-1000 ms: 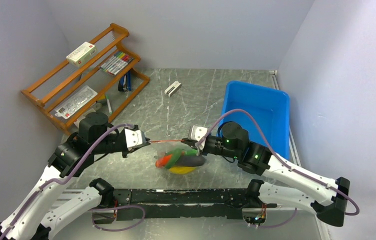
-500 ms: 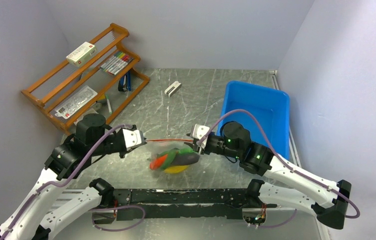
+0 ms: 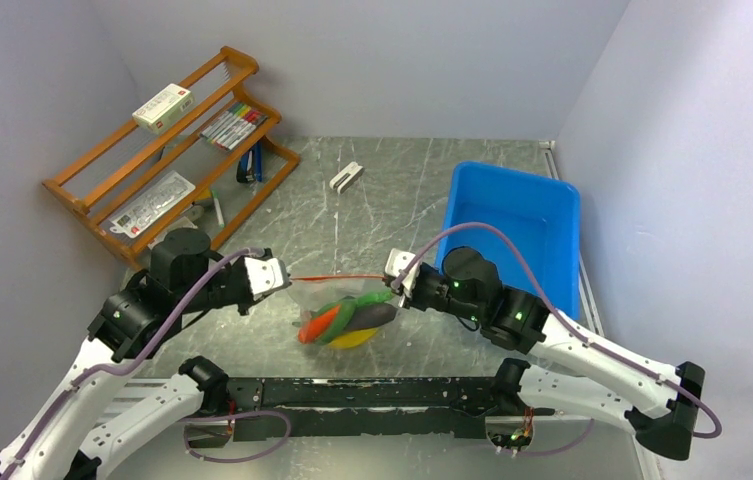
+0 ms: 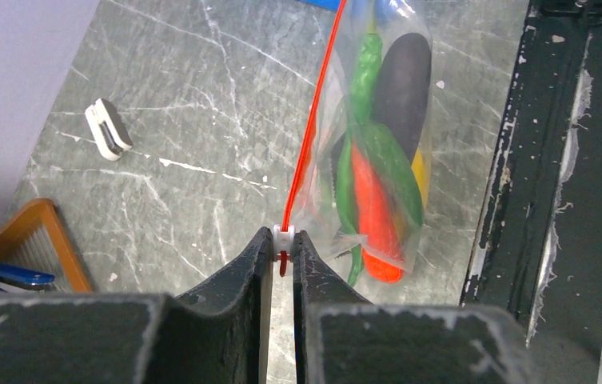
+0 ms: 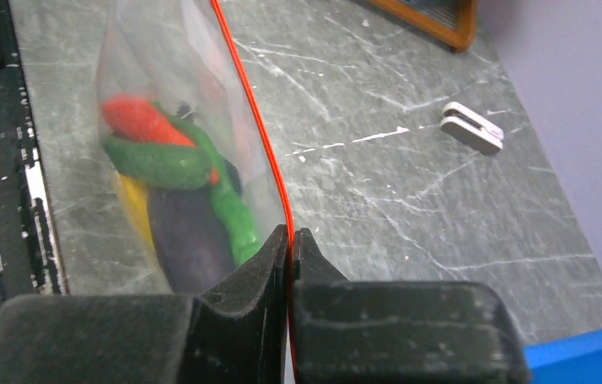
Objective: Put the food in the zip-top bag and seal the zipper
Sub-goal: Place the zipper food storage bag at the center of the board.
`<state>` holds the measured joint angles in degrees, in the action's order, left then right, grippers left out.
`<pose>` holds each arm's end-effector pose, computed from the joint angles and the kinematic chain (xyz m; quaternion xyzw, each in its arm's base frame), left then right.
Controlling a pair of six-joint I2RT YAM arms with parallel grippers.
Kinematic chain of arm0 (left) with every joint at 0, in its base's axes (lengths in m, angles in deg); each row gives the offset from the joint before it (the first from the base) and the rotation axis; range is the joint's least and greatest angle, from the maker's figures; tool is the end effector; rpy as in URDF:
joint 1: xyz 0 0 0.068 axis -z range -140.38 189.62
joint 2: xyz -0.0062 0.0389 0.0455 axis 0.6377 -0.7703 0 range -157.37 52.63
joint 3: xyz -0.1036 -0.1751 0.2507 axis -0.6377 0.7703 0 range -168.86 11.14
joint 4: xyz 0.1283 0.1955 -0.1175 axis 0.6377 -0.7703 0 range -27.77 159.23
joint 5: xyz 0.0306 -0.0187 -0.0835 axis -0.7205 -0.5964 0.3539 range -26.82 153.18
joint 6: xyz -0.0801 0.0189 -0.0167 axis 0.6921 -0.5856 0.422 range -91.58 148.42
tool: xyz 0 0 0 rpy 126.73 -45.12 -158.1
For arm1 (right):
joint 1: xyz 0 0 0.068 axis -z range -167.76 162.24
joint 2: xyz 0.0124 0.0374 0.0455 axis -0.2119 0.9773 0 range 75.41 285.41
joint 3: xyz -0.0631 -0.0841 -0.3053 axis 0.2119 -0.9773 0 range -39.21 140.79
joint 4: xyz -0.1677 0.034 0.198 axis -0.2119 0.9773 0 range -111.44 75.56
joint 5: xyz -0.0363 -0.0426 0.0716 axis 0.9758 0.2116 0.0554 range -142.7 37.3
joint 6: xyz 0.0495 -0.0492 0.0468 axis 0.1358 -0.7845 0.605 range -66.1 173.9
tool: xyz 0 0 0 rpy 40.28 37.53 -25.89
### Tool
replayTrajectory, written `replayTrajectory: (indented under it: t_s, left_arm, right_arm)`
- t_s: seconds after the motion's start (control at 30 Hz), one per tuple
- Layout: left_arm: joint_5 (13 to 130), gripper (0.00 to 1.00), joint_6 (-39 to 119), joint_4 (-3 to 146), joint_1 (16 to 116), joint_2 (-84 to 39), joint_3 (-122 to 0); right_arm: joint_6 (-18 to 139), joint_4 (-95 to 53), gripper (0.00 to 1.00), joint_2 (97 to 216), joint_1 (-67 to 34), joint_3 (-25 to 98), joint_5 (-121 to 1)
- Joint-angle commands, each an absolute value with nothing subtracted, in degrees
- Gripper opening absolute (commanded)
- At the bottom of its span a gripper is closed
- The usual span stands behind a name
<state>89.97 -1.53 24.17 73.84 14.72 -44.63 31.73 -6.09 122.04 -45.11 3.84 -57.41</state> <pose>0.0726 -0.0895 0.3758 0.5434 0.6394 -0.2164 0.4990 0.0982 0.1643 0.3395 -0.5384 0.6098 0.2073 0.5434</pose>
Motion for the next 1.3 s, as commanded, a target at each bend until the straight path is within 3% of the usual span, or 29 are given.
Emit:
replayTrajectory:
  t_s: [0.0, 0.17, 0.43, 0.57, 0.73, 0.97, 1.27]
  left_arm:
    - [83.0, 0.07, -0.4, 29.7, 73.5, 15.0, -45.1]
    - [77.1, 0.07, 0.8, 34.4, 73.5, 14.7, -47.4]
    - [82.7, 0.07, 4.3, 33.6, 73.5, 22.2, -46.0]
    - [84.5, 0.07, 7.5, 34.4, 73.5, 26.9, -44.0]
    - [81.8, 0.07, 11.3, 42.2, 73.5, 28.1, -36.1]
    - [72.8, 0.07, 13.1, 47.7, 73.5, 15.9, -33.4]
    - [65.7, 0.07, 13.7, 58.1, 73.5, 5.0, -29.2]
  right_arm:
    - [29.6, -7.1, 0.00, 123.1, -44.9, 7.3, -50.4]
    - [27.4, -7.6, 0.00, 124.8, -44.8, 12.8, -52.2]
    - [30.8, 0.3, 0.00, 121.8, -44.9, 13.8, -72.0]
    - [34.5, -2.9, 0.00, 116.8, -44.8, 12.4, -79.4]
    - [34.3, -10.3, 0.00, 115.2, -44.8, 7.8, -70.8]
    - [31.4, -17.4, 0.00, 128.2, -42.8, 3.2, -55.2]
    - [31.4, -25.7, 0.00, 142.2, -31.6, 2.8, -62.7]
